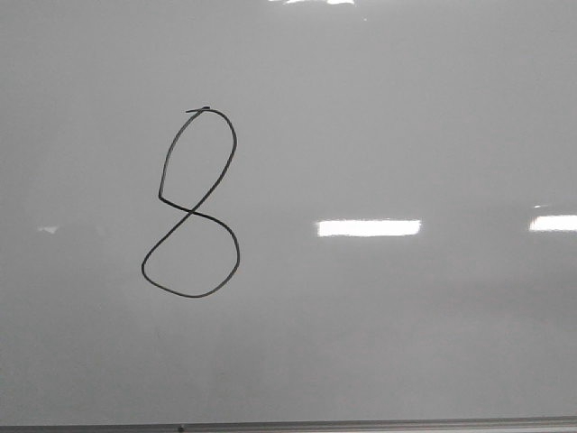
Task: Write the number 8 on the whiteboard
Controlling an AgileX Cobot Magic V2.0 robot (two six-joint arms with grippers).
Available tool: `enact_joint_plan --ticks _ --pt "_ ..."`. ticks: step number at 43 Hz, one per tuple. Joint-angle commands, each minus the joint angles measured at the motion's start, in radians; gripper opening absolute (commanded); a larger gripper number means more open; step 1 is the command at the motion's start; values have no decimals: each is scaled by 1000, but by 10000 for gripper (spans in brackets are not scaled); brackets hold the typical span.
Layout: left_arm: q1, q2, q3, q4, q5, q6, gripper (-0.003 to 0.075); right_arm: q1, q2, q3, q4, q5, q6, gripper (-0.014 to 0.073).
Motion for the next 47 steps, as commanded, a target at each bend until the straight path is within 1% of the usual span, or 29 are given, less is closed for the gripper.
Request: enact_joint_plan --ticks 1,10,47 --pt "3 -13 13 -5 -90 0 -21 -17 -57 20 -28 -73 21 -69" --pt "3 -13 13 -5 -90 0 -21 -17 -66 28 -28 -19 21 -69" --pt "3 -13 13 -5 -90 0 -21 -17 -66 28 -28 -20 21 -69"
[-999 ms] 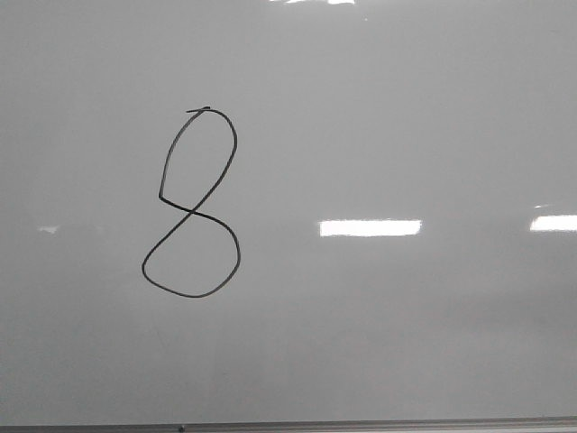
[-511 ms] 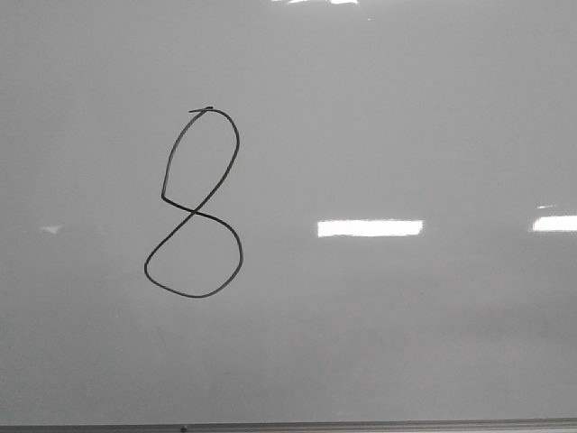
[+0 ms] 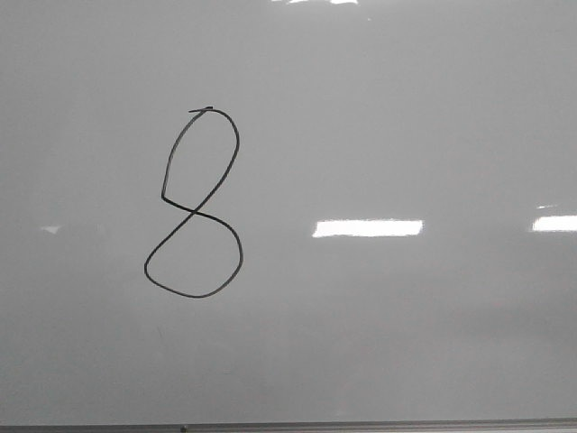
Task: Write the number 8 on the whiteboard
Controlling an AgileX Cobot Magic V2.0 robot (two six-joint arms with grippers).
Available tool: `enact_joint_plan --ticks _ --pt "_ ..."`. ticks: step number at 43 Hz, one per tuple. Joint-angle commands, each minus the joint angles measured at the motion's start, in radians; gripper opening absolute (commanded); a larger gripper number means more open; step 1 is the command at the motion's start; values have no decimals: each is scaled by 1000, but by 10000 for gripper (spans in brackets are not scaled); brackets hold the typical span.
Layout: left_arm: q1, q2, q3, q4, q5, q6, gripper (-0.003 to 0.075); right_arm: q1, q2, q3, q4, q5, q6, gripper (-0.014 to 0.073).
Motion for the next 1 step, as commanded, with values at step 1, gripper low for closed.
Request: enact_joint_plan --ticks 1 --pt "1 -13 13 -5 -88 0 -21 -8 -19 -2 -11 -76 1 -69"
